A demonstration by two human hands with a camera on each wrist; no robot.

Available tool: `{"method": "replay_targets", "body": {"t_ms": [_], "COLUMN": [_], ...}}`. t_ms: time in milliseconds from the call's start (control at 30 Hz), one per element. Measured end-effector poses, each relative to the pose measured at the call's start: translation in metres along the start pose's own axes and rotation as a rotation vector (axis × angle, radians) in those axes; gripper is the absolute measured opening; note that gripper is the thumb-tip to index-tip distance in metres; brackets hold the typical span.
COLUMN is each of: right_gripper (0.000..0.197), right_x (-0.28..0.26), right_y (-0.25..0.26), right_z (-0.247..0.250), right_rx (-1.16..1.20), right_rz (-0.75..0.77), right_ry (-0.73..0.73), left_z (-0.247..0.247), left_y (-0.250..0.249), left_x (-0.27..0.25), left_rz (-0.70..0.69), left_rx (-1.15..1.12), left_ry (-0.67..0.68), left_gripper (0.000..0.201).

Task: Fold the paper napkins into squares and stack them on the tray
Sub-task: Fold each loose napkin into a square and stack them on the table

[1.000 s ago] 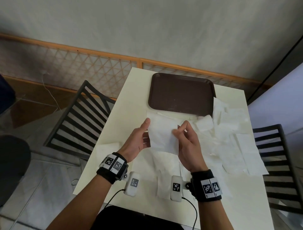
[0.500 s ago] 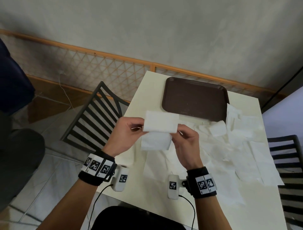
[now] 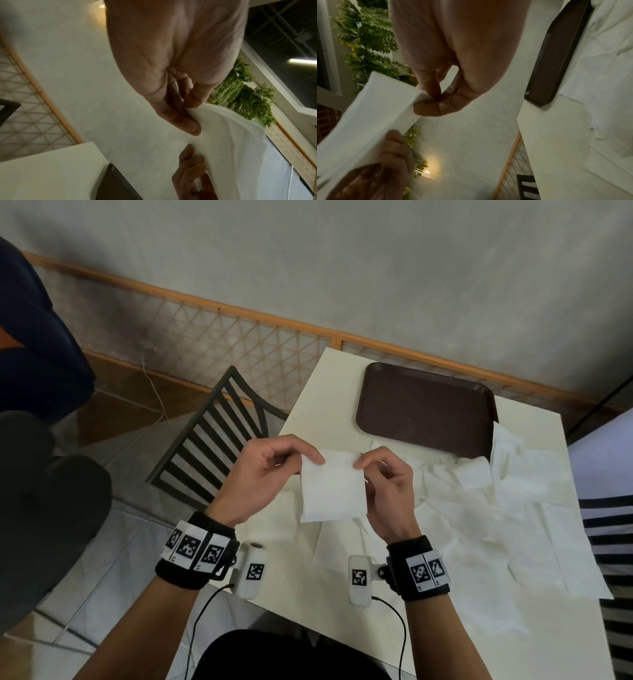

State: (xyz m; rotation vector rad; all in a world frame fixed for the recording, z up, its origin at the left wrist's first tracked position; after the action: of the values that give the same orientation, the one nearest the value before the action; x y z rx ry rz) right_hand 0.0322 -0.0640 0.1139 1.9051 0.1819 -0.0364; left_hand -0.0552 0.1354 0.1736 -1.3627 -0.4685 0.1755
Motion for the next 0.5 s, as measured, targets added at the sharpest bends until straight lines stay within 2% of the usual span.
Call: {"method": "replay_targets", "body": {"t_ms": [67, 133, 167, 233, 300, 367, 433, 500], "right_gripper": [0.039, 0.028, 0.021, 0.013, 0.029, 0.039, 0.036, 0.039], "right_x": [-0.002, -0.004, -0.005, -0.012, -0.025, -0.033, -0.029, -0.022], "right_y": [-0.003, -0.002, 0.0, 0.001, -0.006, -0.016, -0.028, -0.042], "right_z": [-0.001, -0.005, -0.009, -0.025, -0.051, -0.071, -0.073, -0.065], "right_rx": [0.006, -0.019, -0.095, -0.457, -0.827, -0.904, -0.855, -0.754], "right_rz": [-0.024, -0.001, 0.072, 0.346, 0.657, 0.789, 0.725, 0.527], "right_ry": [0.018, 0.047, 0.068, 0.132, 0.255, 0.322, 0.265, 0.156], "left_z": [0.006, 0.011, 0.013, 0.012, 0.013, 0.022, 0.036, 0.05], "left_y": [0.002, 0.001, -0.001, -0.004, -0.003, 0.003, 0.011, 0.025], "left_x": [-0.004, -0.011, -0.014, -0.02, -0.023, -0.024, -0.025, -0.028], "left_rz": [-0.023, -0.088, -0.133, -0.219, -0.283, -0.281, -0.231, -0.119], "left_rx": [0.067, 0.15, 0.188, 0.274, 0.337, 0.336, 0.328, 0.327], "left_ry": [0.008, 0.018, 0.029, 0.078, 0.1, 0.046, -0.082, -0.215], "left_gripper": [0.033, 0.033, 0.031, 0.025, 0.023, 0.025, 0.023, 0.024]}}
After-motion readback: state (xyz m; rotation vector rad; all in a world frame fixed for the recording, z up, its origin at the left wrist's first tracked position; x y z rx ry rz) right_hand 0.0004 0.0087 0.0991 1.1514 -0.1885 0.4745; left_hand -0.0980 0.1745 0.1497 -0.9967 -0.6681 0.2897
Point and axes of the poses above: each hand's wrist, its own x-axis towards the middle knuckle, its own z-axis out of the back of the hand, y = z × x, the point moved 5 cm from there along x, towards the middle knuckle, and after that the axes turned 15 degrees about -y, right-handed, at the moved point
